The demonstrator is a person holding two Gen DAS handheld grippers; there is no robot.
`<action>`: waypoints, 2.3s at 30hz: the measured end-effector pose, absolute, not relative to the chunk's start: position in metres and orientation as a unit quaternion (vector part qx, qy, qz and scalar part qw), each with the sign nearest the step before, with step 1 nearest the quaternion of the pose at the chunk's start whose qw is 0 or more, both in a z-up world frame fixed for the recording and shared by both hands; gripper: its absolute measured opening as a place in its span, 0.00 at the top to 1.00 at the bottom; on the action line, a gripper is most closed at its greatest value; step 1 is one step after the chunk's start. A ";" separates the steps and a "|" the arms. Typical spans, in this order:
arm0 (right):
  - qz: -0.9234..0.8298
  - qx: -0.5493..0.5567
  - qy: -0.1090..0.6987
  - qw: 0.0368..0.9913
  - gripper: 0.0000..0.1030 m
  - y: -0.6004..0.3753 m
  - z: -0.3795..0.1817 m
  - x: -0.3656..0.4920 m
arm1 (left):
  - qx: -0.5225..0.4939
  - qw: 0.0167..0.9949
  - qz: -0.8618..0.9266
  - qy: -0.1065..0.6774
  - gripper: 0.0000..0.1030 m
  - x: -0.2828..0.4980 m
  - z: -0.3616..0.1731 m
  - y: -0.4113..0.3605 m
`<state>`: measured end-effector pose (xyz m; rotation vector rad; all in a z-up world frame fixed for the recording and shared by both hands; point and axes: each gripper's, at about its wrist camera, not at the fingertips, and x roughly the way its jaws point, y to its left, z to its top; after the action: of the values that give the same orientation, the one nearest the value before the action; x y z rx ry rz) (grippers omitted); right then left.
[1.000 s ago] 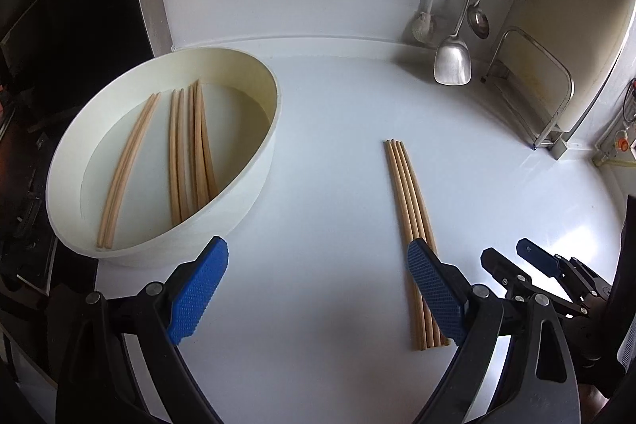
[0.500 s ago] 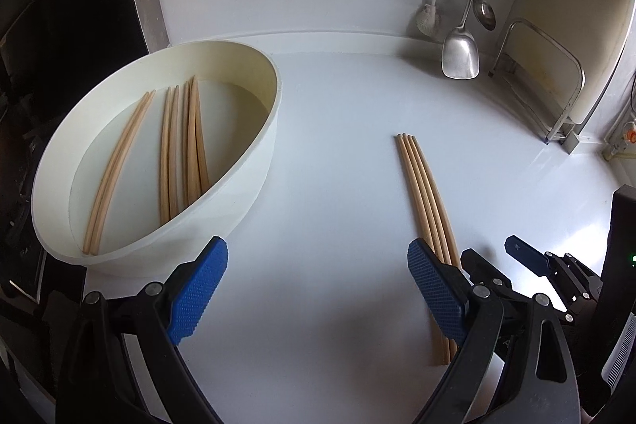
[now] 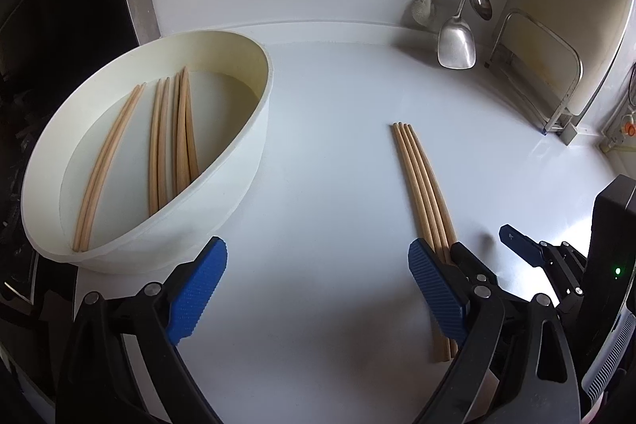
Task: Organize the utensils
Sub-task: 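Close the left tool on one chopstick while the right tool grasps another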
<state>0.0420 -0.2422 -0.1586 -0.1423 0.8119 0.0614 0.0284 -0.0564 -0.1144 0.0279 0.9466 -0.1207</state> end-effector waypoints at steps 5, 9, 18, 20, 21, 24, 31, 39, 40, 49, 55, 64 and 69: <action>0.040 -0.072 0.395 0.915 0.63 -0.244 -0.158 0.044 | 0.012 0.886 -0.061 0.460 0.12 0.031 -0.118 -0.061; 0.046 -0.076 0.398 0.913 0.77 -0.248 -0.159 0.046 | 0.014 0.884 -0.062 0.463 0.12 0.033 -0.121 -0.068; 0.035 -0.063 0.398 0.914 0.78 -0.278 -0.157 0.050 | 0.010 0.877 -0.067 0.475 0.12 0.040 -0.132 -0.088; 0.031 -0.060 0.399 0.915 0.78 -0.285 -0.156 0.049 | 0.012 0.875 -0.069 0.480 0.12 0.043 -0.136 -0.093; 0.029 -0.058 0.399 0.915 0.78 -0.288 -0.156 0.049 | 0.013 0.874 -0.069 0.481 0.12 0.043 -0.138 -0.095; 0.028 -0.054 0.399 0.915 0.78 -0.295 -0.155 0.050 | 0.015 0.872 -0.069 0.485 0.12 0.046 -0.145 -0.102; 0.037 -0.052 0.395 0.916 0.74 -0.301 -0.155 0.050 | 0.021 0.864 -0.059 0.499 0.12 0.051 -0.159 -0.106; 0.037 -0.044 0.392 0.918 0.70 -0.305 -0.156 0.048 | 0.028 0.863 -0.054 0.501 0.10 0.052 -0.165 -0.109; 0.037 -0.043 0.392 0.918 0.70 -0.305 -0.156 0.048 | 0.029 0.864 -0.054 0.500 0.10 0.052 -0.165 -0.109; 0.043 -0.047 0.389 0.919 0.68 -0.306 -0.157 0.050 | 0.040 0.863 -0.045 0.502 0.06 0.055 -0.172 -0.113; 0.048 -0.054 0.387 0.919 0.67 -0.305 -0.157 0.054 | 0.032 0.864 -0.037 0.502 0.06 0.063 -0.173 -0.112; 0.064 -0.079 0.386 0.917 0.67 -0.297 -0.157 0.066 | 0.027 0.868 -0.029 0.495 0.10 0.072 -0.172 -0.114; 0.075 -0.090 0.390 0.913 0.76 -0.294 -0.157 0.066 | 0.039 0.873 -0.049 0.484 0.35 0.069 -0.168 -0.121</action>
<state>0.0658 -0.2939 -0.1566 -0.1848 0.8039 0.1545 0.0688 -0.1210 -0.1683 0.0811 1.0103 -0.1016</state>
